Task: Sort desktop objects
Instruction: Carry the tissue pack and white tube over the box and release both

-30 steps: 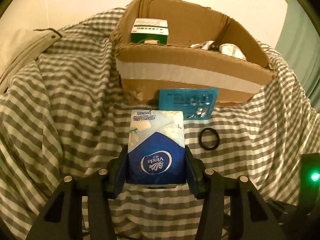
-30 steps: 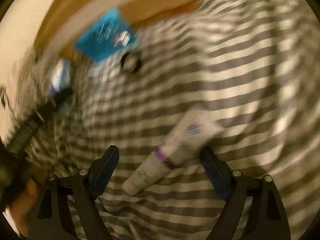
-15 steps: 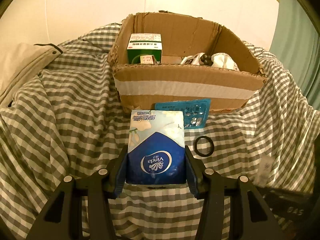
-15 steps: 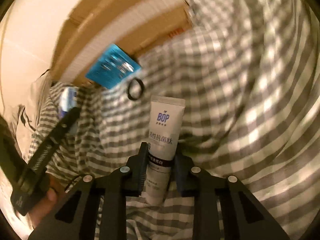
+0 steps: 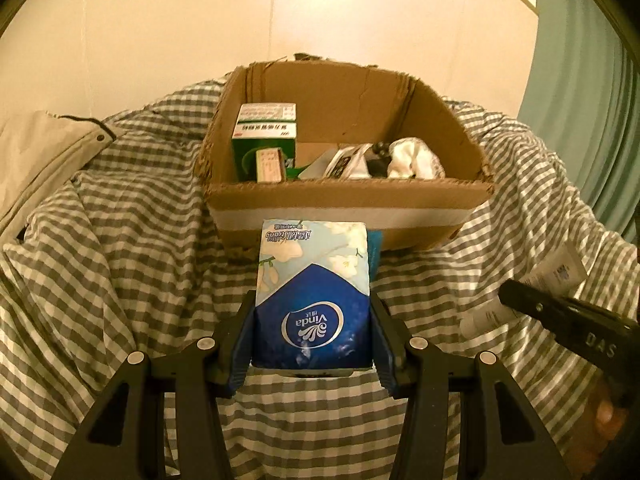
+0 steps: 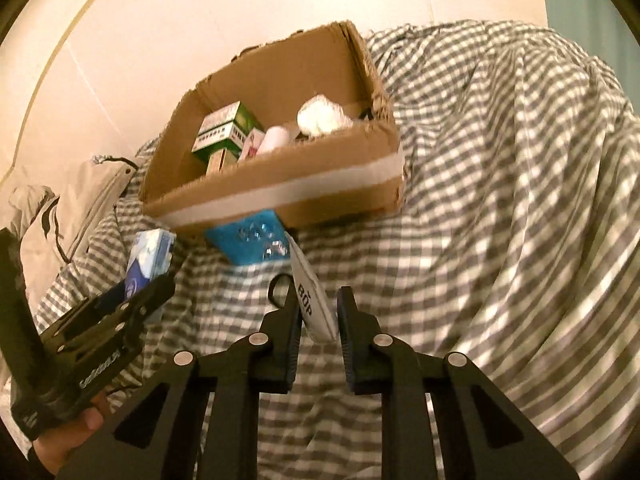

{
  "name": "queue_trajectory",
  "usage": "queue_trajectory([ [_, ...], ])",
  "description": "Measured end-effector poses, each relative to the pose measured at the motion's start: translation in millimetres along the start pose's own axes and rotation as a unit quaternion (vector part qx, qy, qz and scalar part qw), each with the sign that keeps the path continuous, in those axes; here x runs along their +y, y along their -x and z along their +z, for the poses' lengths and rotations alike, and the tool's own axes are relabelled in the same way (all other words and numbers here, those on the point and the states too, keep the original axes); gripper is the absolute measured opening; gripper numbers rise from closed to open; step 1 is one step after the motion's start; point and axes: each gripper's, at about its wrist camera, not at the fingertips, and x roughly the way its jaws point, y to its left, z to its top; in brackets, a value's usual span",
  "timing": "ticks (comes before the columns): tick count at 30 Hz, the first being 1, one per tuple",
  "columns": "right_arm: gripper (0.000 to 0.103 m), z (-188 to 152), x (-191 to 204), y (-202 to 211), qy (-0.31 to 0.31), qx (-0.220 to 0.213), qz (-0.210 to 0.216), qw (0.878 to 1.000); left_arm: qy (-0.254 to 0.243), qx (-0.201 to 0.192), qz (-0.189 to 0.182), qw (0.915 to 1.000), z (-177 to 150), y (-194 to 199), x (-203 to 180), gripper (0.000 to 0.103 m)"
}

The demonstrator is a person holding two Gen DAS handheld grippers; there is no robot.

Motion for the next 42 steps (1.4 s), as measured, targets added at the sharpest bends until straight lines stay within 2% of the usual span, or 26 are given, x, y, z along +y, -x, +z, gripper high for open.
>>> queue_trajectory([
  [12, 0.017, 46.0, 20.9, 33.5, 0.044, -0.074, 0.032, 0.996, -0.001, -0.042, -0.012, 0.999, 34.6, 24.6, -9.3, 0.052],
  [18, 0.017, 68.9, 40.3, 49.7, 0.083, -0.123, 0.037, 0.988, -0.015, -0.072, -0.012, 0.9972, 58.9, 33.8, -17.8, 0.052],
  [24, 0.017, 94.7, 48.1, 62.7, 0.104, -0.168, 0.037, 0.98, -0.006, -0.099, -0.025, 0.9947, 84.1, 42.4, -16.5, 0.052],
  [31, 0.017, 123.6, 49.8, 59.2, 0.122, -0.191, 0.034, 0.973, -0.012, -0.13, -0.007, 0.9914, 116.1, 46.3, -11.7, 0.052],
  [35, 0.017, 138.1, 52.4, 51.4, 0.126, -0.195, 0.033, 0.972, -0.016, -0.13, 0.001, 0.9914, 128.7, 35.4, -7.5, 0.052],
  [42, 0.017, 161.4, 59.8, 37.0, 0.135, -0.194, 0.04, 0.971, -0.01, -0.096, -0.011, 0.9953, 147.4, -0.7, -3.3, 0.052],
])
